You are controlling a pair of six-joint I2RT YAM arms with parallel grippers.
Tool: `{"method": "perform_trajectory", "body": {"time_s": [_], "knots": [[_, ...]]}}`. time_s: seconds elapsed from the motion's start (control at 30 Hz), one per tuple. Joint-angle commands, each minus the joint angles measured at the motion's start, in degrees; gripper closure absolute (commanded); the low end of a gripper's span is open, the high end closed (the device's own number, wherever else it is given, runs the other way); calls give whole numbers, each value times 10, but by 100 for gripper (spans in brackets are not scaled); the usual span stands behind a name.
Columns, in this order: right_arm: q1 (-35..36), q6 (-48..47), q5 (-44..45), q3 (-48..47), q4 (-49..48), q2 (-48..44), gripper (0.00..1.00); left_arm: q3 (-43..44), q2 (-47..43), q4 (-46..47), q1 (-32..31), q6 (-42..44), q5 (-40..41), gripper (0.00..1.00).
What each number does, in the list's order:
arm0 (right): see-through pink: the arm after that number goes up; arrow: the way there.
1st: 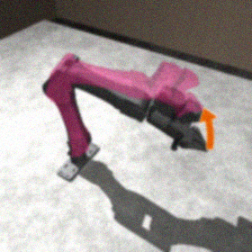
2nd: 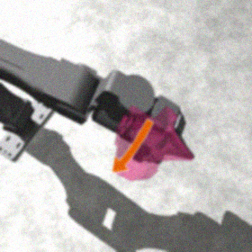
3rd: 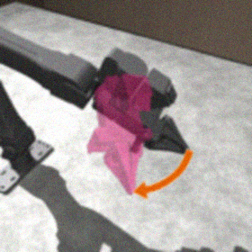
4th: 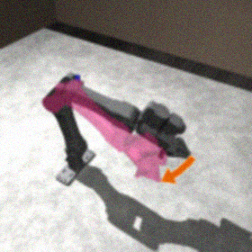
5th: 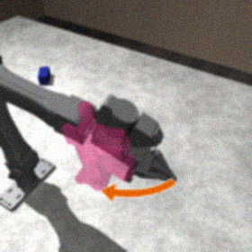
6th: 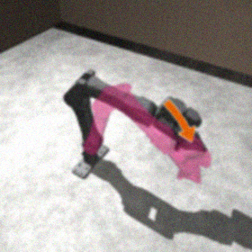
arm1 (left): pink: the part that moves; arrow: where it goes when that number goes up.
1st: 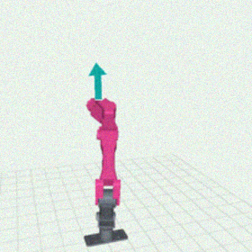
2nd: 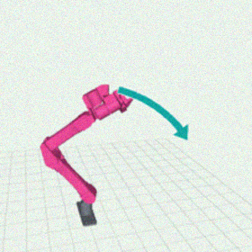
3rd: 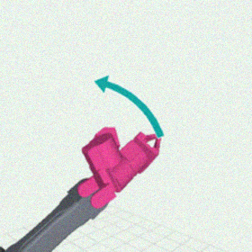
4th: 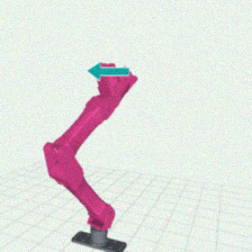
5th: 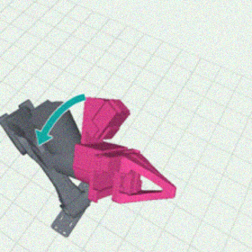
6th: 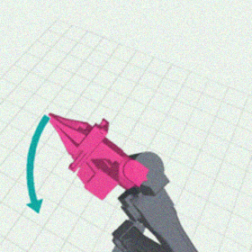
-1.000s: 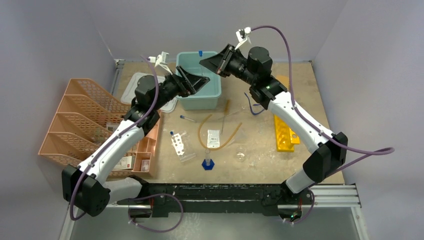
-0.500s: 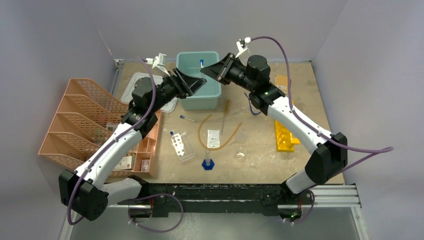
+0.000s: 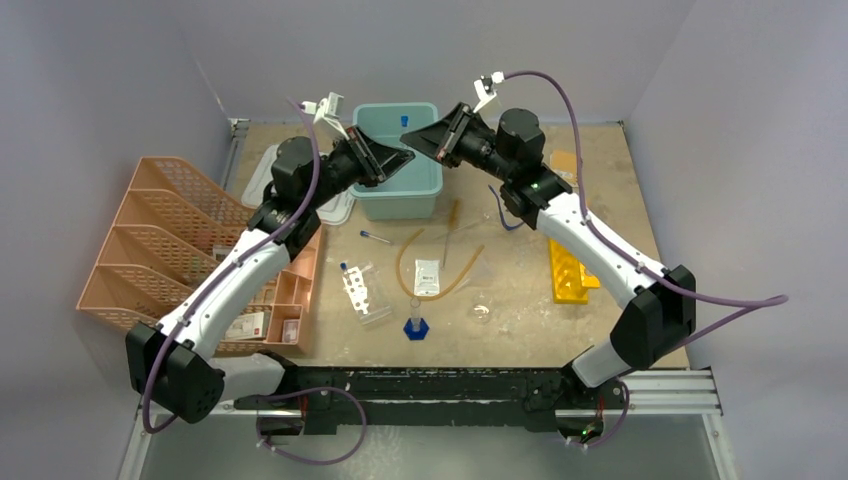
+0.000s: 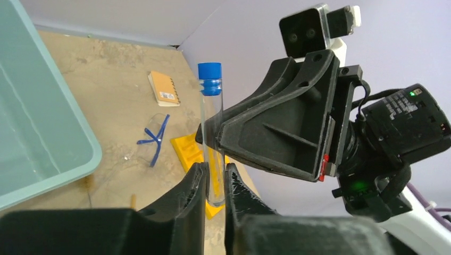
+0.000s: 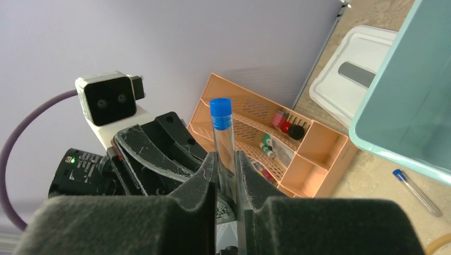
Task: Organize the chemistry lab equipment
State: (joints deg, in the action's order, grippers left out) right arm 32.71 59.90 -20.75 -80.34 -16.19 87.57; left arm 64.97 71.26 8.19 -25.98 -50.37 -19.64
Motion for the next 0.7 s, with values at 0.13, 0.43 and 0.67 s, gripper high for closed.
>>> {"method": "perform_trajectory", "body": {"time_s": [0.13,0.43,0.67], "knots": [[1,-25,-68,-54,48,-17,51,50,-18,-72,2,168,-54,100],[0,-147,-49,-143,271,-17,42,83,-42,-233,2,413,-101,100],[-4,-179,-60,-201,372,9,58,86,-46,-248,2,443,-122,100]]}}
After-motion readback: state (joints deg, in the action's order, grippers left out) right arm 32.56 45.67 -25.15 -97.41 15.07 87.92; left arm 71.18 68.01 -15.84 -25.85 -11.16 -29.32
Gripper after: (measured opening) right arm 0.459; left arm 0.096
